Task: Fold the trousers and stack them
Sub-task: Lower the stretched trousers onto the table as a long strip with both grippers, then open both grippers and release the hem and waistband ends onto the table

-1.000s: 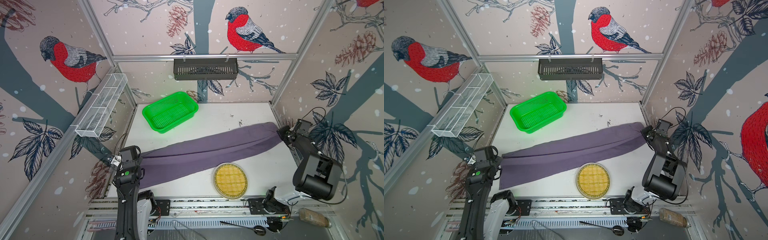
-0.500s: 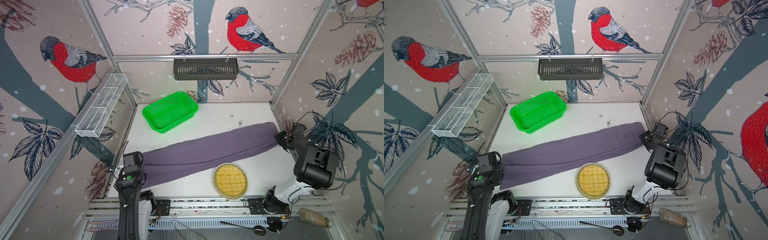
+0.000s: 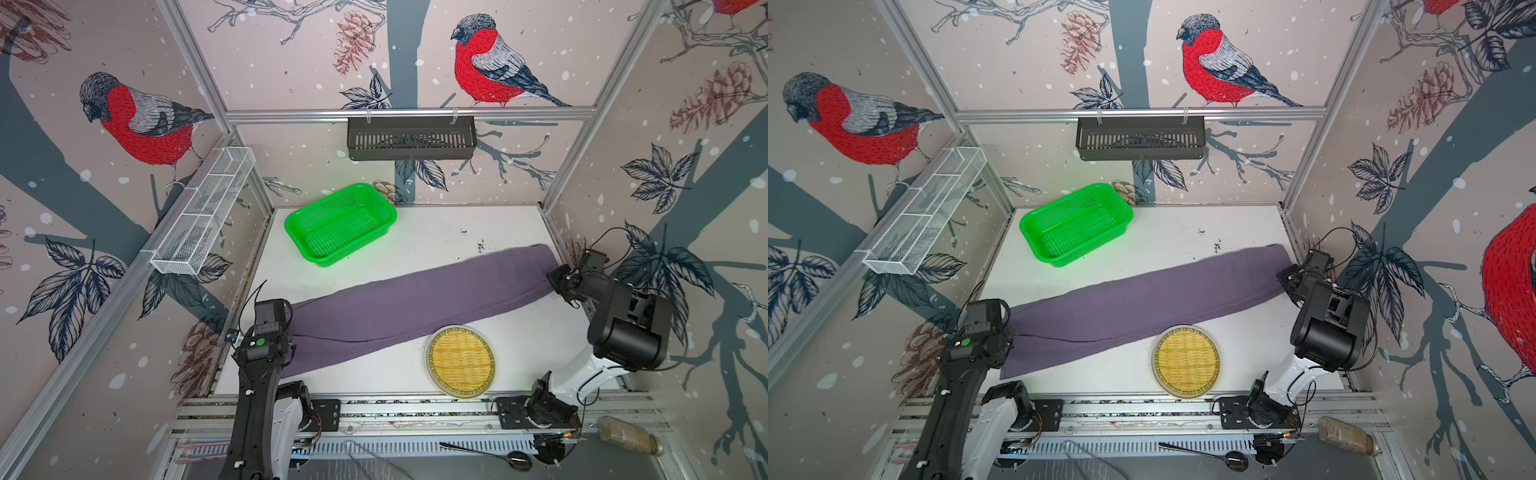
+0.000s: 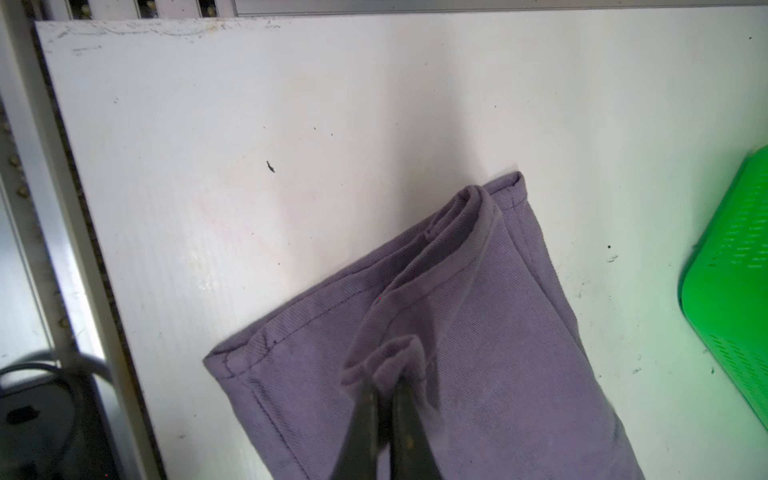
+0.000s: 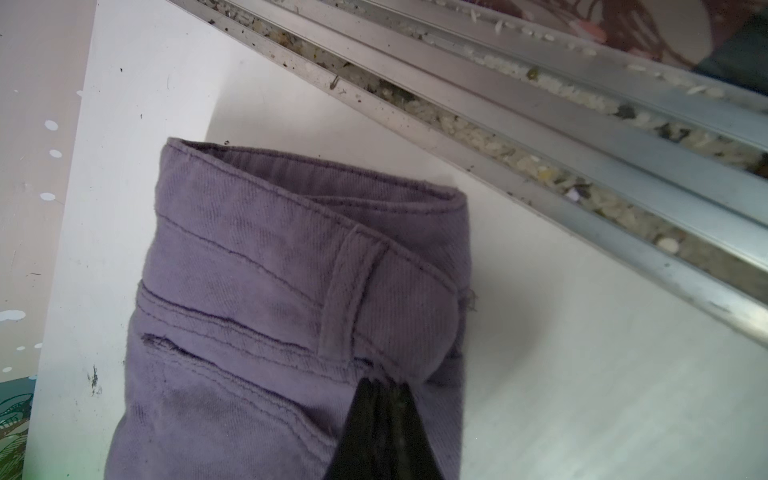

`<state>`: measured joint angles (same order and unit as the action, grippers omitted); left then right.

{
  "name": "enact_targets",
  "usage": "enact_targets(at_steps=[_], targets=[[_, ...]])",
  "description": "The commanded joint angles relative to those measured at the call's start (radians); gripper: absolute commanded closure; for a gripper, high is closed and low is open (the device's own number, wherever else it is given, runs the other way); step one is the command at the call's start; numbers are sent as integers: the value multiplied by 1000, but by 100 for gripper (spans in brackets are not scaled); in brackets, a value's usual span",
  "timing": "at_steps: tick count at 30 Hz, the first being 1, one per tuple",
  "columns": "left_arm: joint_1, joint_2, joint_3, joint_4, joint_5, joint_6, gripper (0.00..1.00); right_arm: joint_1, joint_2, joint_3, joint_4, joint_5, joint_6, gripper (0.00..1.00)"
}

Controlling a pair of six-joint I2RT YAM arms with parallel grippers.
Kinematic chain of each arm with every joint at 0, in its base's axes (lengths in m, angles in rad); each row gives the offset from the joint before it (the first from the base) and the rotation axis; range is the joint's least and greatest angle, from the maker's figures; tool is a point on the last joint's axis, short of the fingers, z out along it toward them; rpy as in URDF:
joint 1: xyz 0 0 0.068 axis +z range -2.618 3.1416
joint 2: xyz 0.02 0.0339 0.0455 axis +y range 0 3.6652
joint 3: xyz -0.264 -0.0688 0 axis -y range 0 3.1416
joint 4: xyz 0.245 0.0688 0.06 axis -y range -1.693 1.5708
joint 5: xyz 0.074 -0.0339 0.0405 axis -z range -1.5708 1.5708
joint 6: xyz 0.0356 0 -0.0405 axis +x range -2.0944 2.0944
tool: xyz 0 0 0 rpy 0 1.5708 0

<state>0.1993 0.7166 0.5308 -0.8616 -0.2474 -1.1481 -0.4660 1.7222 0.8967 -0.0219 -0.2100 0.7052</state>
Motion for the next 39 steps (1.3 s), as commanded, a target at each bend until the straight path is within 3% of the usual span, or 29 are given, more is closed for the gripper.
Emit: enact_targets(at_steps=[1, 12, 15, 19, 21, 28, 33, 39], targets=[[-2, 34, 11, -28, -32, -5, 100, -6, 4, -5, 39, 14, 5, 89], [-6, 135, 23, -58, -91, -45, 100, -32, -5, 6, 39, -4, 12, 67], [-6, 132, 31, -76, -93, -48, 84, -31, -21, 2, 37, -16, 14, 62], [-6, 95, 56, -132, -111, -70, 78, -23, -54, 2, 20, -2, 16, 51], [-6, 55, 73, -156, -112, -80, 68, -18, -82, 10, 8, 27, 16, 46], [-5, -26, 179, -198, -198, -35, 45, 34, -145, 75, -50, 63, -15, 42], [-5, 57, 187, -34, -9, 118, 33, 105, -141, 122, -84, 47, -63, 39], [-83, 100, 79, 128, 120, 128, 29, 218, -45, 149, -115, -12, -142, 38]])
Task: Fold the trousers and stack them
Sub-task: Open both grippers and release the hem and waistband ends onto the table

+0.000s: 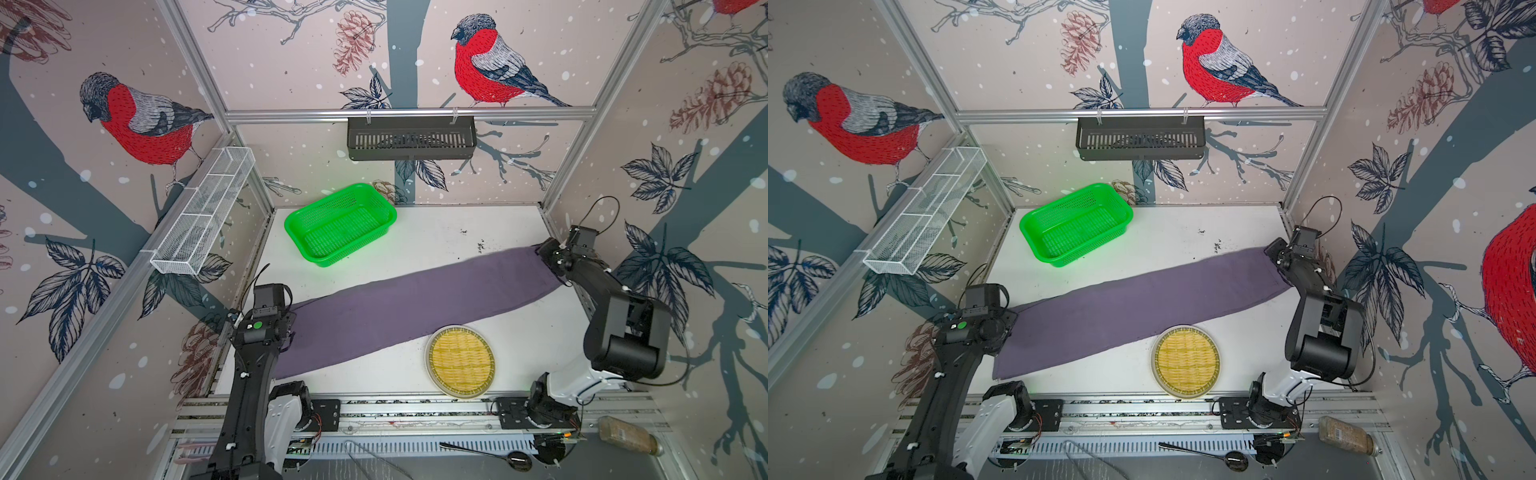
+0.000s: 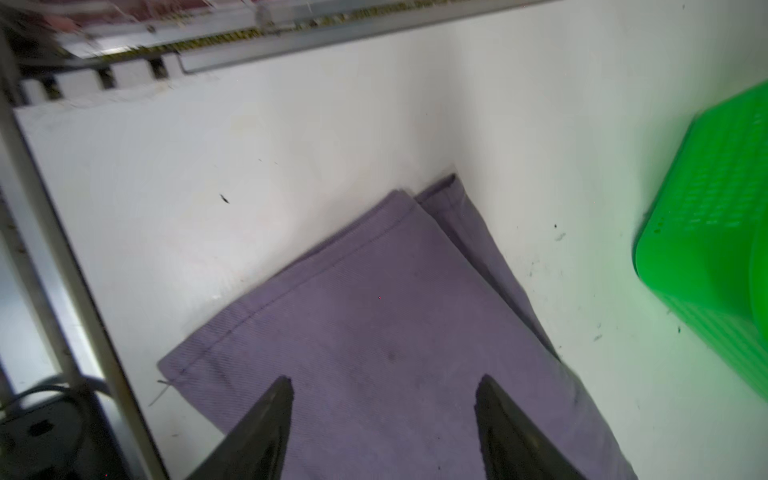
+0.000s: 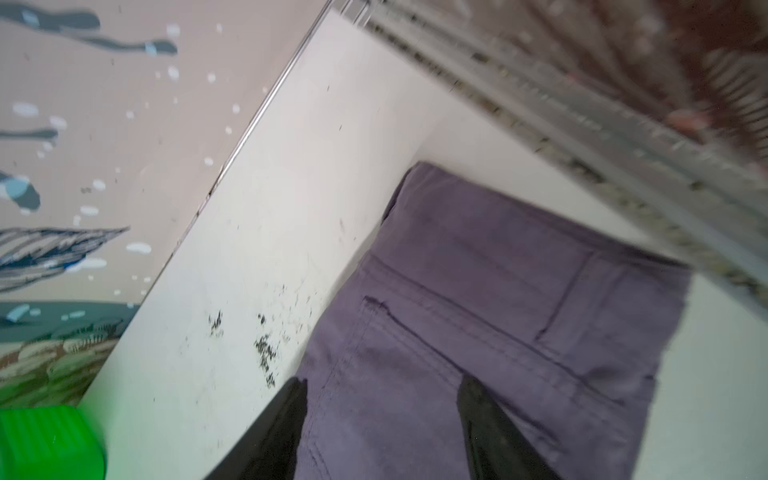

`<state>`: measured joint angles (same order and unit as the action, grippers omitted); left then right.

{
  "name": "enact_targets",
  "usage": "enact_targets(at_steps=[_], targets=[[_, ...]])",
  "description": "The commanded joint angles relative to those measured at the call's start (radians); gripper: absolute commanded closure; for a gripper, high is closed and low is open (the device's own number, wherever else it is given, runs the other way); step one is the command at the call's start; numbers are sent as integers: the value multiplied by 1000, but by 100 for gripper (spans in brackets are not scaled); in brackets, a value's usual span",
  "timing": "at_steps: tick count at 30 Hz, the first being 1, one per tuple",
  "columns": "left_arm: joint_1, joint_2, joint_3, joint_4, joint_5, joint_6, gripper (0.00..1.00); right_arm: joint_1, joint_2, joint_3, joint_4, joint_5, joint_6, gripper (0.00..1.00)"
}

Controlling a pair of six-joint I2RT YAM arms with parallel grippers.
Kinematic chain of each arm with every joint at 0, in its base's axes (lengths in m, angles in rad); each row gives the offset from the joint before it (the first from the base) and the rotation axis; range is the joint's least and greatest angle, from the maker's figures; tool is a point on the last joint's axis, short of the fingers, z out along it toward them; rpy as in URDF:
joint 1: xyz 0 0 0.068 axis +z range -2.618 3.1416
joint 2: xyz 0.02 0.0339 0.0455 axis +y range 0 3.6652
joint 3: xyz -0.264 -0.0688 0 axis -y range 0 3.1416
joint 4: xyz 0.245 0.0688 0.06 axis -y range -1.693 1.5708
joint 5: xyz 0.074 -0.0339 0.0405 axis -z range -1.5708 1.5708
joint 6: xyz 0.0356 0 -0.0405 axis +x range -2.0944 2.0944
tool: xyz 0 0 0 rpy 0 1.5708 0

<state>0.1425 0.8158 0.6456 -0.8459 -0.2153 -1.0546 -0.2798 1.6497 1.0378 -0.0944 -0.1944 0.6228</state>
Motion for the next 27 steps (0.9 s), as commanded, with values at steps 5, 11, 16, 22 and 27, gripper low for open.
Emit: enact_targets(at_steps=[5, 11, 16, 22, 27], targets=[[-139, 83, -156, 311, 196, 31, 29, 93, 99, -6, -52, -16, -97, 36], [-227, 262, -141, 378, 156, 42, 30, 111, 124, -25, -54, 6, -101, 35], [-225, 350, -146, 384, 114, 32, 30, 117, 135, -48, -65, 33, -115, 32], [-205, 447, -110, 368, 30, 112, 31, 125, 165, -45, -58, 46, -108, 32], [-105, 463, -88, 384, 31, 201, 31, 136, 157, -52, -53, 46, -95, 32]])
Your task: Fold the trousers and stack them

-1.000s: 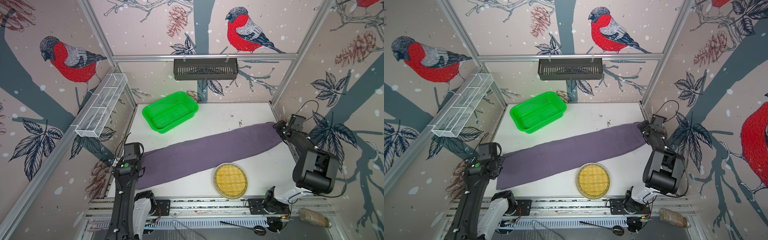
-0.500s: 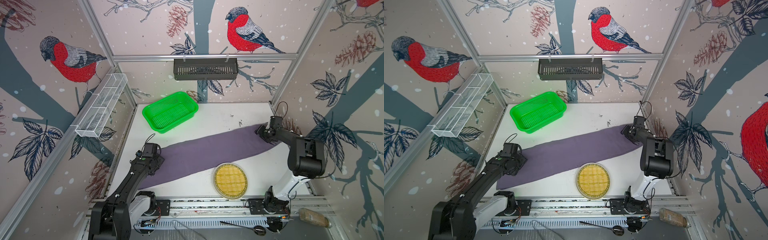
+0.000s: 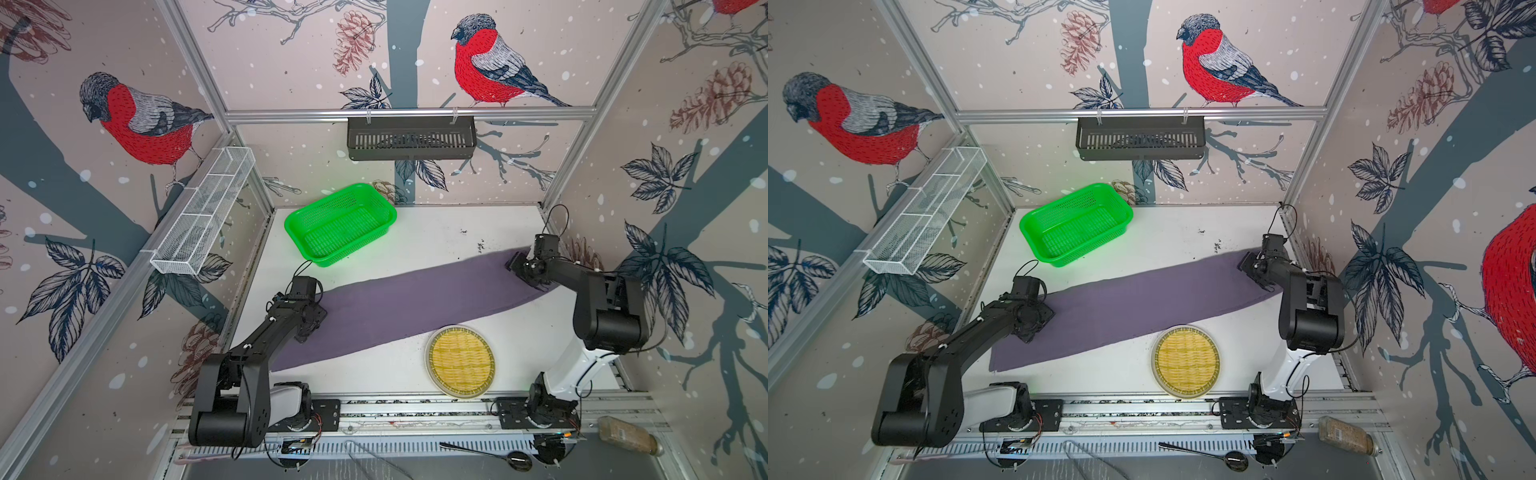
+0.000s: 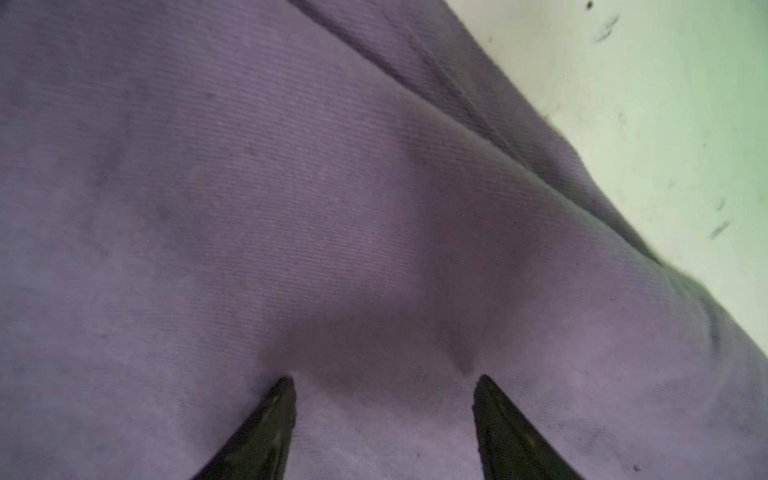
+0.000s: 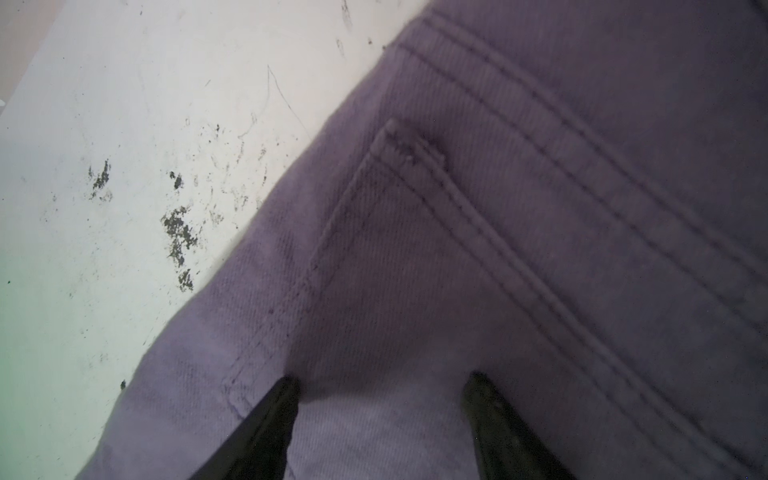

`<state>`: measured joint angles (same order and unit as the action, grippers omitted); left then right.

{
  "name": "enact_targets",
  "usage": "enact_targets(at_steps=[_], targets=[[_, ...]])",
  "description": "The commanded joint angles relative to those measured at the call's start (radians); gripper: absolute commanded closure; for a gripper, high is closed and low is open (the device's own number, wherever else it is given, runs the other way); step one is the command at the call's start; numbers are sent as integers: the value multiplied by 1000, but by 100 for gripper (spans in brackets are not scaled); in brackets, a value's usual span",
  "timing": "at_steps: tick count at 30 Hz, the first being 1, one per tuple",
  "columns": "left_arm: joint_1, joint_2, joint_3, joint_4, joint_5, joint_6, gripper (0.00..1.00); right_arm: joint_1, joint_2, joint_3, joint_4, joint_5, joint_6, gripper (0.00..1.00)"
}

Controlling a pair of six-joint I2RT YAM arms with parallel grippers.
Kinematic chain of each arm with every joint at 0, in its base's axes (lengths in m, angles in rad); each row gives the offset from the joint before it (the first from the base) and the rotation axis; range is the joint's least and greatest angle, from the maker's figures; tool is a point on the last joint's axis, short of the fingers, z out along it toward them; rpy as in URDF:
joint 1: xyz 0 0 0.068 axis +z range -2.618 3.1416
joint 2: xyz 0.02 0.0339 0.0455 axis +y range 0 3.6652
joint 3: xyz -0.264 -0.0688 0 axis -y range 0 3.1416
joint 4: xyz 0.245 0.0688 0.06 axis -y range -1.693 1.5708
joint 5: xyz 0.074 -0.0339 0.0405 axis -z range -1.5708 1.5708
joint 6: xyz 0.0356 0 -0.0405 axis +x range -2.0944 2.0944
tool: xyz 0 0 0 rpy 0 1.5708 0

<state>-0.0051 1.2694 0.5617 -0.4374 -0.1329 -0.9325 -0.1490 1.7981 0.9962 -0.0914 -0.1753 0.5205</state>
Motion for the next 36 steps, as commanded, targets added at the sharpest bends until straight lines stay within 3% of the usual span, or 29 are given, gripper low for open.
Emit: enact_targets(at_steps=[1, 9, 16, 20, 22, 25, 32, 36], targets=[[53, 15, 0, -22, -51, 98, 31, 9, 6, -13, -57, 24, 10, 32], [73, 28, 173, -121, -120, 268, 28, 14, -62, -5, -73, 21, -4, 31], [280, 6, 283, -144, -42, 599, 25, 28, -166, 62, -119, -26, -65, 24], [317, 28, 357, -155, 2, 728, 27, 46, -210, 52, -123, -60, -105, 24], [336, 51, 374, -165, -5, 759, 25, 49, -219, 47, -118, -82, -120, 24], [392, 63, 343, -132, 93, 762, 26, 57, -222, 48, -112, -103, -127, 24], [424, 83, 320, -81, 132, 871, 24, 63, -236, 36, -81, -151, -124, 24], [449, 203, 361, -110, 175, 931, 26, 66, -223, 48, -80, -177, -123, 24]])
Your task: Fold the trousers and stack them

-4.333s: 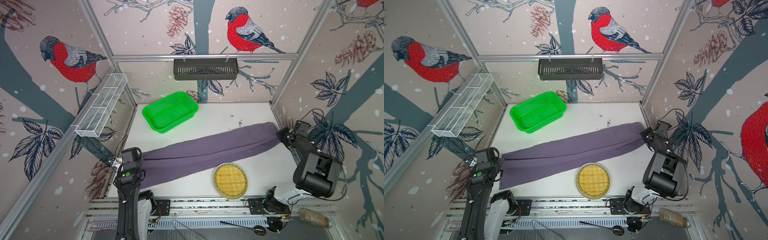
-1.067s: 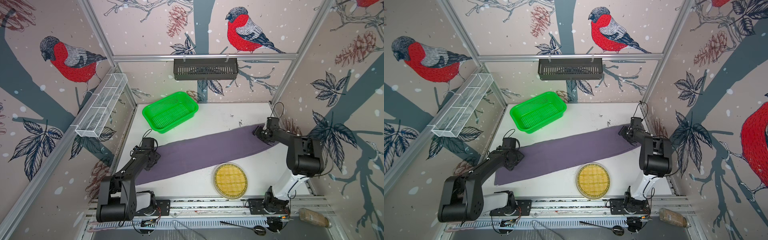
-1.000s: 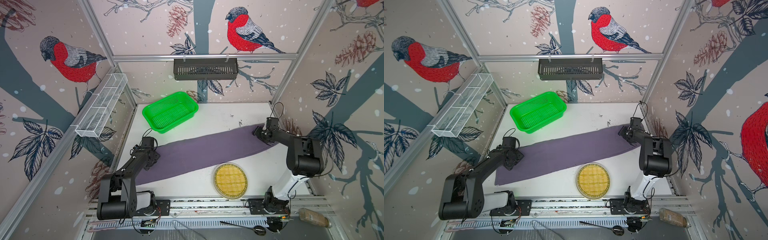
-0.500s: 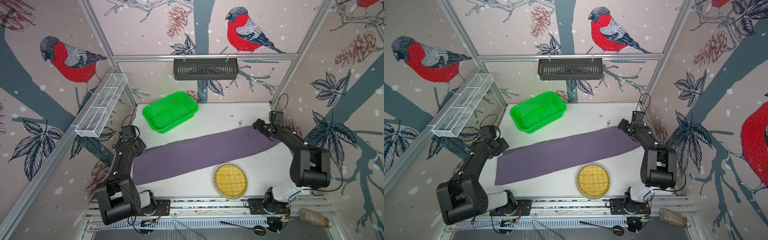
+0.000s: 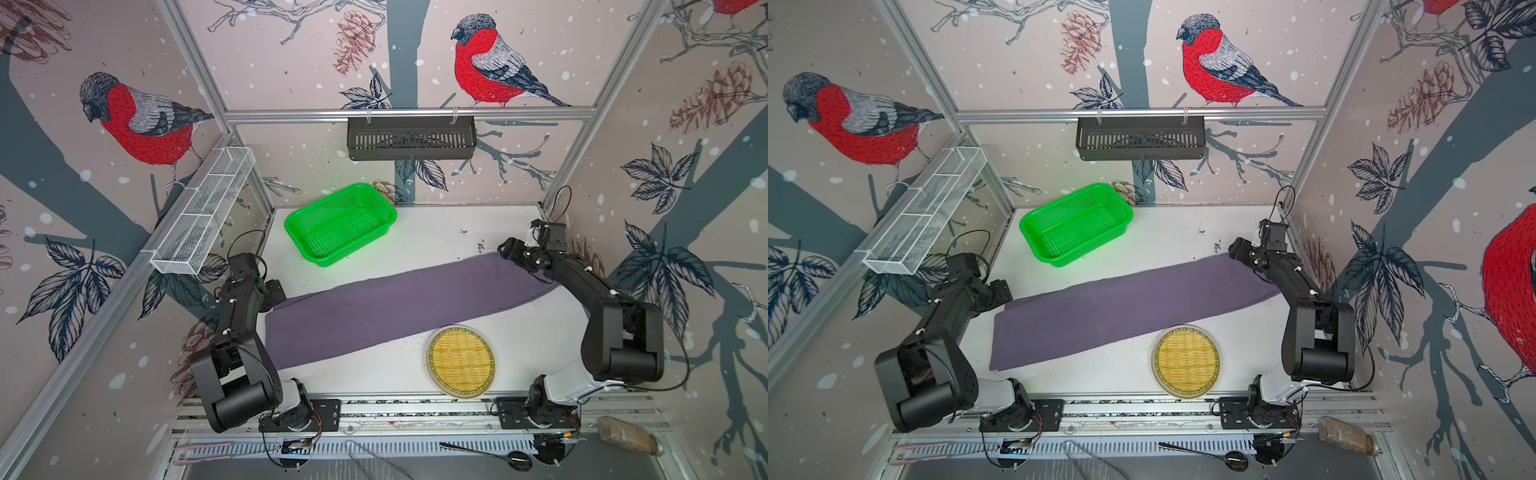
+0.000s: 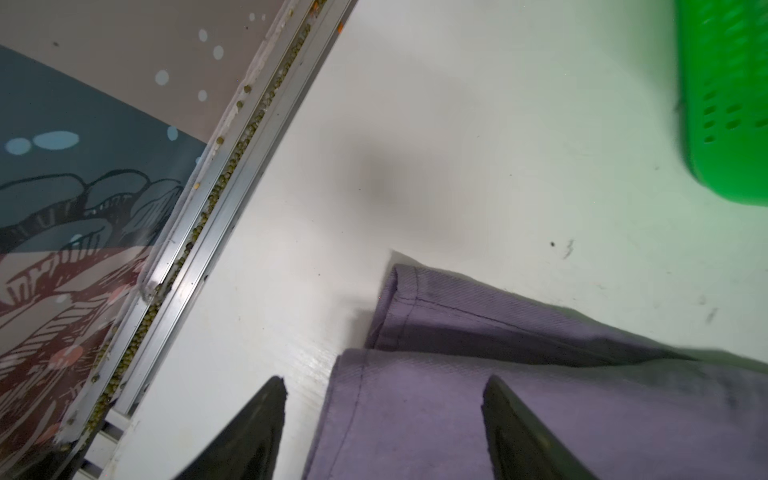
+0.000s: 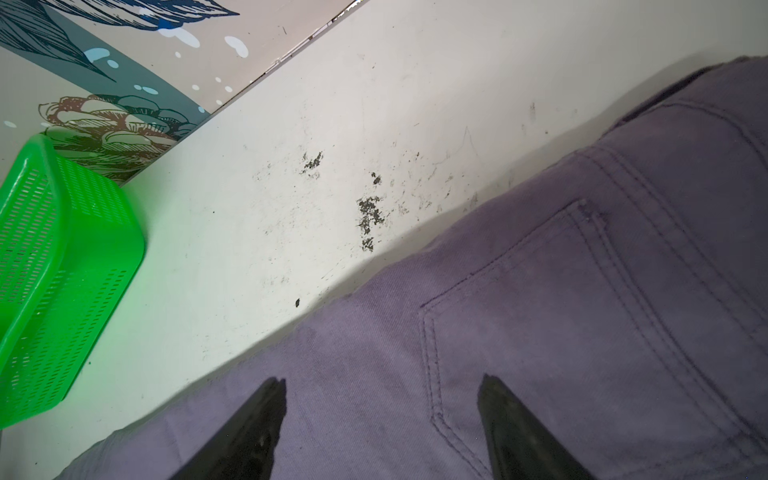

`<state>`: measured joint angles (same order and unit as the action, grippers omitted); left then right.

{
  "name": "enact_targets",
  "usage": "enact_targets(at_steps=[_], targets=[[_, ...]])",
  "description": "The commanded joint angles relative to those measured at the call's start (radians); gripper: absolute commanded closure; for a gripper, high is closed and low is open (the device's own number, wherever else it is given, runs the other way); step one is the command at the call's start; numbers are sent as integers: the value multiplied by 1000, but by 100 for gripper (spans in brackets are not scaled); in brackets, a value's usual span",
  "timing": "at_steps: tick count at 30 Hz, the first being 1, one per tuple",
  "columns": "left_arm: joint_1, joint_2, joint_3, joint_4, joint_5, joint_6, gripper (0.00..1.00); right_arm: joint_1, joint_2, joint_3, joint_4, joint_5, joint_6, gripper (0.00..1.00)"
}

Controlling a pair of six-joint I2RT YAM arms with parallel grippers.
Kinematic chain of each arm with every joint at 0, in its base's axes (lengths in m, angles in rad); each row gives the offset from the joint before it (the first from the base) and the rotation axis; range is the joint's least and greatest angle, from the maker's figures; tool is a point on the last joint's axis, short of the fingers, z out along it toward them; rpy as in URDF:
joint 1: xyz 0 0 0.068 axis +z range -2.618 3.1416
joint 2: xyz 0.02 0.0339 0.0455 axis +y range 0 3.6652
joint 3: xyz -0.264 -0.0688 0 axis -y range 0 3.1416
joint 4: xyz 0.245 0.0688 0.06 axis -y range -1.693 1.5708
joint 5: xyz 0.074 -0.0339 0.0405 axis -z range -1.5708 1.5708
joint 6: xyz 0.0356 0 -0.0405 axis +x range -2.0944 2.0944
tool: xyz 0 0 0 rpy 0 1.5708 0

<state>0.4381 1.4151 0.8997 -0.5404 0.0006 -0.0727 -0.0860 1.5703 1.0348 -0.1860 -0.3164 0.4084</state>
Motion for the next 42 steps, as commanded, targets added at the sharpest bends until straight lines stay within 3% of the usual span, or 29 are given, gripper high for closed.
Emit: enact_targets(at_steps=[1, 5, 14, 17, 21, 24, 27, 35, 40, 42], targets=[[7, 89, 32, -12, 32, 81, 27, 5, 7, 11, 17, -43, -11, 24], [9, 177, 66, -55, 42, 94, 31, 10, 37, 34, -3, -51, -11, 24], [42, 218, 76, -65, 15, 94, 30, 18, 70, 60, -18, -68, -9, 24], [46, 226, 86, -79, 12, 37, 25, 20, 58, 61, -19, -61, -11, 24], [68, 195, 77, -117, 90, -38, 24, 26, 42, 56, -15, -51, -14, 24], [90, 148, 90, -150, -21, -110, 19, 34, 32, 51, -12, -52, -15, 24], [163, 117, 93, -182, 5, -132, 19, 40, 15, 45, -17, -47, -21, 24], [138, 113, 93, -228, 116, -197, 21, 47, -35, 33, -21, -16, -43, 24], [76, 64, 90, -226, 115, -275, 20, 52, -48, 25, -24, 18, -58, 24], [83, 29, 22, -168, 145, -317, 20, 52, -45, 24, -22, 19, -59, 24]])
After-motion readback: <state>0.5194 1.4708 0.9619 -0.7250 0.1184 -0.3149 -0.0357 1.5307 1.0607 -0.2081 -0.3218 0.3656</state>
